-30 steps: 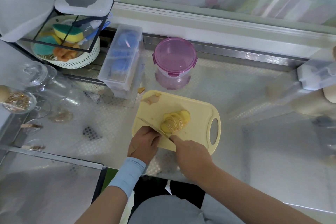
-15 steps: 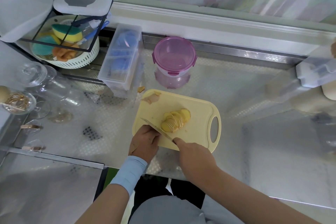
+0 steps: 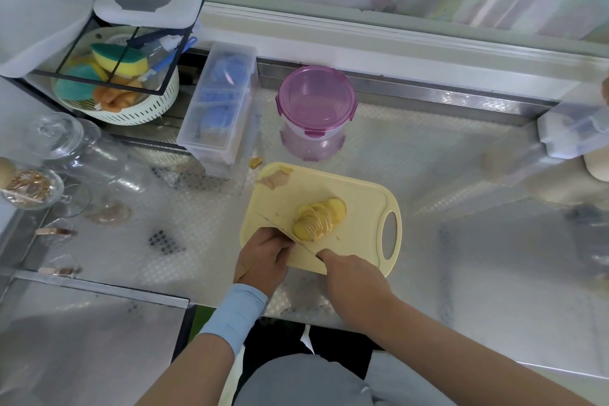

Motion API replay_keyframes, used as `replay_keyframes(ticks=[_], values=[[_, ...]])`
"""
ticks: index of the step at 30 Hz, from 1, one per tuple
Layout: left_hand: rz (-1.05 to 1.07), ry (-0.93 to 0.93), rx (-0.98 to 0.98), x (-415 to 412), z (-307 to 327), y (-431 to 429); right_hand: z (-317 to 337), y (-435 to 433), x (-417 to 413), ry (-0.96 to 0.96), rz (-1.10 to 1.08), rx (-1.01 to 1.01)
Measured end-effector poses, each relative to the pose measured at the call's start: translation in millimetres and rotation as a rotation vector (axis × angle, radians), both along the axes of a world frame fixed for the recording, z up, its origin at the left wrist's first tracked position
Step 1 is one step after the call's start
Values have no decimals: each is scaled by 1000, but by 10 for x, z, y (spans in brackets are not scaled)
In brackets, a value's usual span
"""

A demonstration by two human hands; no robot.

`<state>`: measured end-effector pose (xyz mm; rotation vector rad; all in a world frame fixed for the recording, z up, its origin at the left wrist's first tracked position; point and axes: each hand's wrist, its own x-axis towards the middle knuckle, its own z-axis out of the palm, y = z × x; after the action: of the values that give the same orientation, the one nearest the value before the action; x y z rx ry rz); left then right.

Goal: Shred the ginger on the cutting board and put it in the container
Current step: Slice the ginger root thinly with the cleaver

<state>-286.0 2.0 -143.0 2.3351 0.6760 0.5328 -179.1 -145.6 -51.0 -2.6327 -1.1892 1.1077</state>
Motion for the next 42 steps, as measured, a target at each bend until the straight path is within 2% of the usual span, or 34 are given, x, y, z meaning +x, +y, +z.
replay_keyframes(ticks=[17, 23, 28, 34, 42], values=[[-6, -5, -113, -4, -48, 14, -120, 61, 81, 52, 20, -51], [-12, 27, -174, -6, -17, 24, -244, 360, 83, 60, 35, -32], [-10, 27, -149, -6, -8, 21, -343, 350, 93, 59, 14, -13], [-12, 15, -140, -21, -23, 8, -388, 264, 192, 104, -42, 117], [-83, 59, -35, -59, -34, 38, -268, 315, 258, 162, -36, 108]])
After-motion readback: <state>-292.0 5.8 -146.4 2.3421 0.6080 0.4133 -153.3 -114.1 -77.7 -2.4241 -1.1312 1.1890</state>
